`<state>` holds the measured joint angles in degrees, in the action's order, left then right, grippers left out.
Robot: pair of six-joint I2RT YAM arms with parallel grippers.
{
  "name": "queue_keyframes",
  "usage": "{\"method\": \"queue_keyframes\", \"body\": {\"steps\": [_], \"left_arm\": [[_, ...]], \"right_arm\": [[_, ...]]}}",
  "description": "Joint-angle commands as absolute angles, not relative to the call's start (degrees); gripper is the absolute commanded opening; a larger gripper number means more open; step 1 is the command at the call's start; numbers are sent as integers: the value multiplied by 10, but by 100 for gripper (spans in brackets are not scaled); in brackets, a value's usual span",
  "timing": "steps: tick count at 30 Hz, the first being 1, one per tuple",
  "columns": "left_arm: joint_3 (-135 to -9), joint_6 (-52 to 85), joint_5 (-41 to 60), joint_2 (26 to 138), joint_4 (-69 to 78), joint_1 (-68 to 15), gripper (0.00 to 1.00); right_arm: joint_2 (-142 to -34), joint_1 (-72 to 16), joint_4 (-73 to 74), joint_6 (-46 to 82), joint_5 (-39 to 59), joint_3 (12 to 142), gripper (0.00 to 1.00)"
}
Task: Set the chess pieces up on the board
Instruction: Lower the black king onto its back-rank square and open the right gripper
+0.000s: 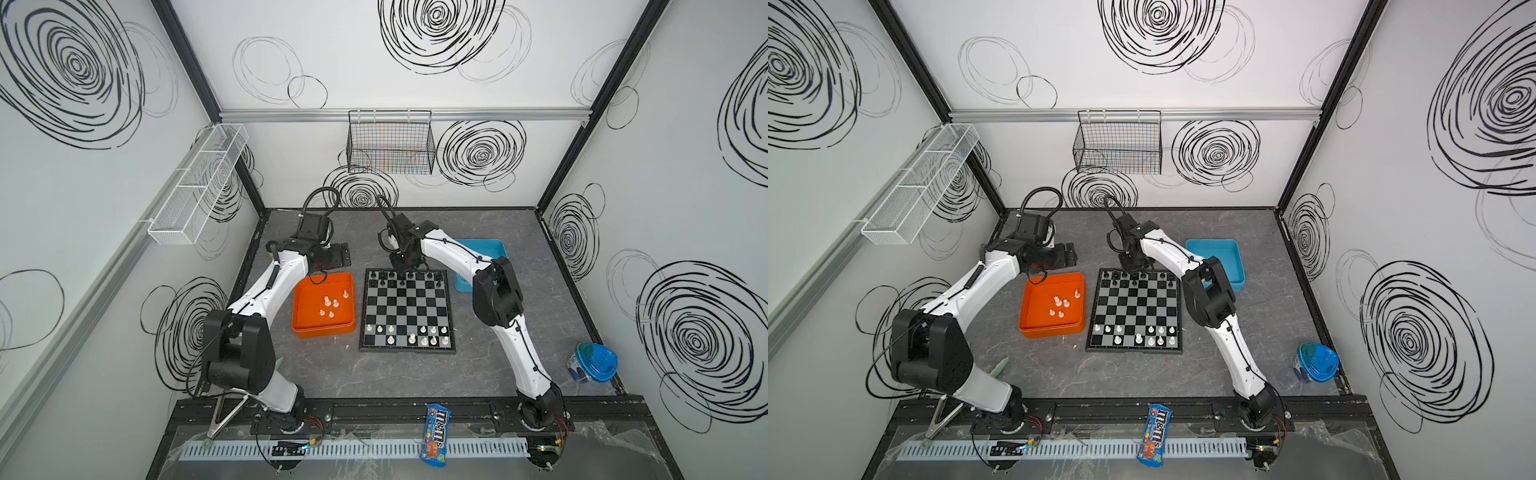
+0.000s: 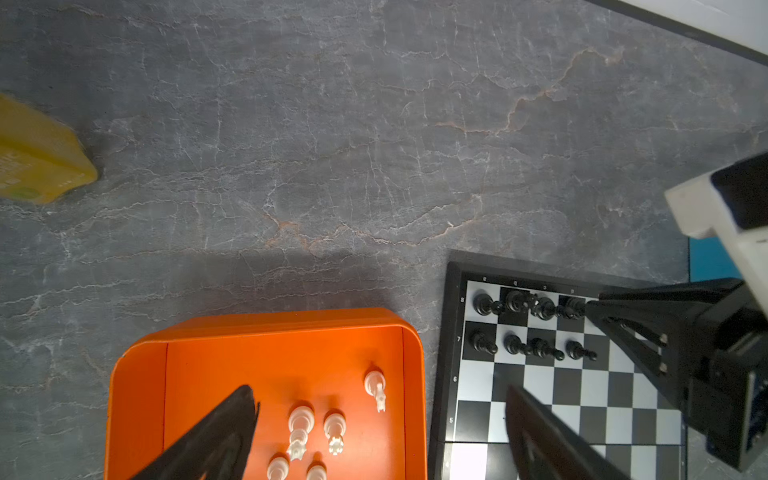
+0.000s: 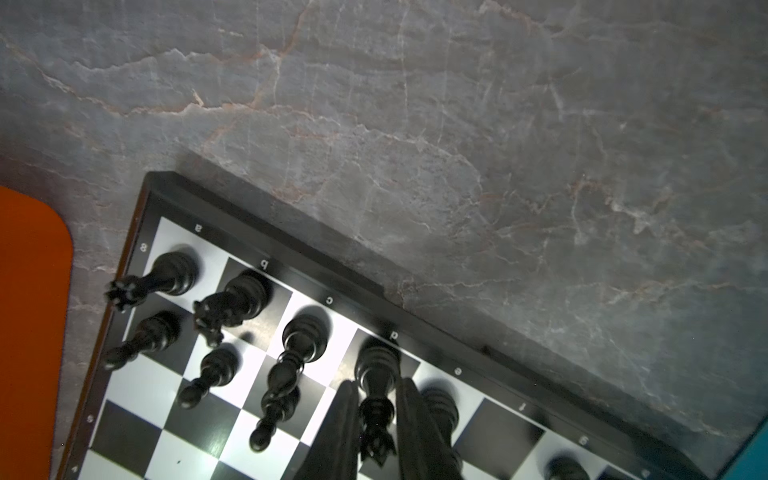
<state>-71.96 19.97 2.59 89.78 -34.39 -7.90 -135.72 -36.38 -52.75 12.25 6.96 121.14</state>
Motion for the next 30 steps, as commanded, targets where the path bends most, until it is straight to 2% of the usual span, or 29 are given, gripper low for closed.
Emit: {"method": "queue_keyframes", "body": {"steps": [1, 23, 30], "left_arm": [[-714, 205, 28, 892, -328, -71, 96], [-716, 207, 23, 889, -333, -71, 96], [-709, 211, 8, 884, -346, -71, 96]], "right_arm": [[-1366, -368, -547, 117, 61, 1228, 25], [-1333, -368, -564, 120, 66, 1279, 30], [-1298, -334, -564, 118, 82, 1293, 34]]}}
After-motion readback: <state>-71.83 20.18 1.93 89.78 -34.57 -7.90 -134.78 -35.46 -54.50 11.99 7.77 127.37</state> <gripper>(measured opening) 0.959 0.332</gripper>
